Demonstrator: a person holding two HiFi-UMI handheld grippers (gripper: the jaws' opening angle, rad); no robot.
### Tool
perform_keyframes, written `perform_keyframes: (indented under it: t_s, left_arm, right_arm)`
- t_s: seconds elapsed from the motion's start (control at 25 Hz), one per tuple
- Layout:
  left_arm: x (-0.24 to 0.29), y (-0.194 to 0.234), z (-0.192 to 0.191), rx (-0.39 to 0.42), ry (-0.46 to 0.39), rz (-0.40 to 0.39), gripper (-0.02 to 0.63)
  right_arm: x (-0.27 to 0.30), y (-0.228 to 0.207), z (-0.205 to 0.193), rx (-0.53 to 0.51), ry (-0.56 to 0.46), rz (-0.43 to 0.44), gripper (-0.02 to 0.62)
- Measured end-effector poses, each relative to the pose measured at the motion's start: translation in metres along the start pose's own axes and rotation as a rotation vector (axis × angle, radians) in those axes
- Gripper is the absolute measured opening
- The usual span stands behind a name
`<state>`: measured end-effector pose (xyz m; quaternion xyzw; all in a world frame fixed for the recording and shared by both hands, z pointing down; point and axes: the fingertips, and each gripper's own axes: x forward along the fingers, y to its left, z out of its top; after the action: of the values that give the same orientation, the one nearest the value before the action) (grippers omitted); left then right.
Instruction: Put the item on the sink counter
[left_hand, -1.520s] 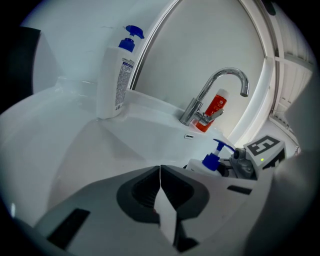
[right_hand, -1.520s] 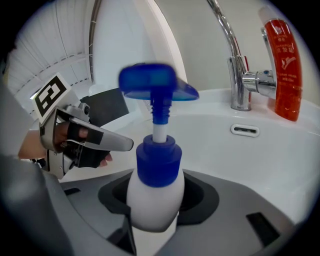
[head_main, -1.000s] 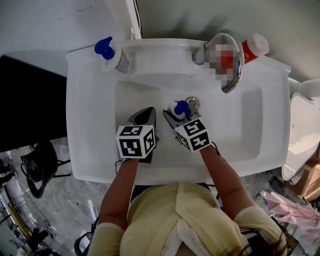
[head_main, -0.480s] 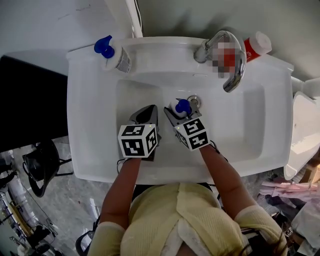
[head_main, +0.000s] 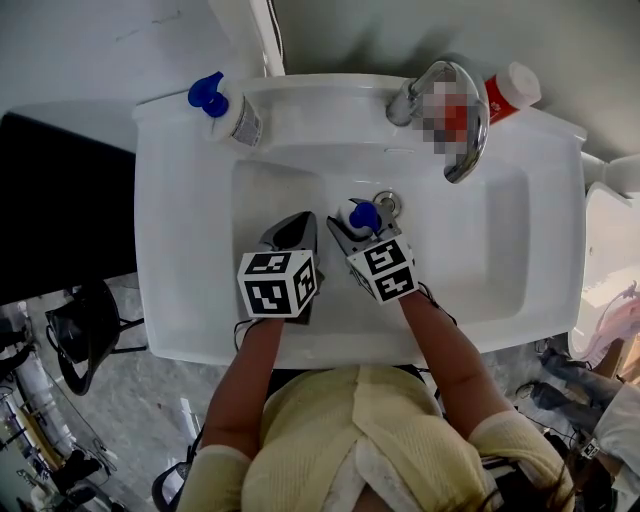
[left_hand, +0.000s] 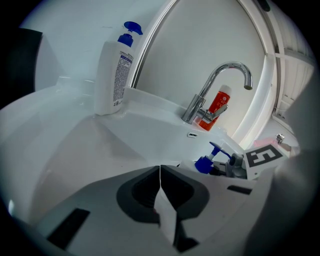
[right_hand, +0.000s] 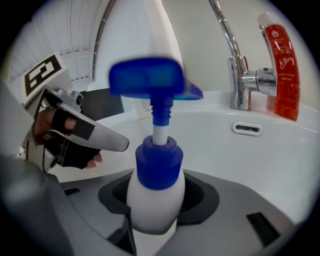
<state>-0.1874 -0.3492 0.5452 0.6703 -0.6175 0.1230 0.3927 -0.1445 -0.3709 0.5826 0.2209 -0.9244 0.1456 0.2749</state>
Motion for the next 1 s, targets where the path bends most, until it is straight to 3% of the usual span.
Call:
perform_keyframes:
  t_s: [0.44, 1.0]
  left_arm:
    - [-0.0040, 0.0004, 0.0059, 0.003, -0.020, 0.002, 0.040]
    - [-0.0088, -0.0068, 0.0047, 0.027, -0.035, -0.005, 0.040]
  right_arm:
    - [0.0020, -0.0039, 0.0043, -0.010, -0.035, -0.038, 0.210]
    - [0.0002, 0.0047, 0.0013, -0.108, -0.057, -0.027, 0.210]
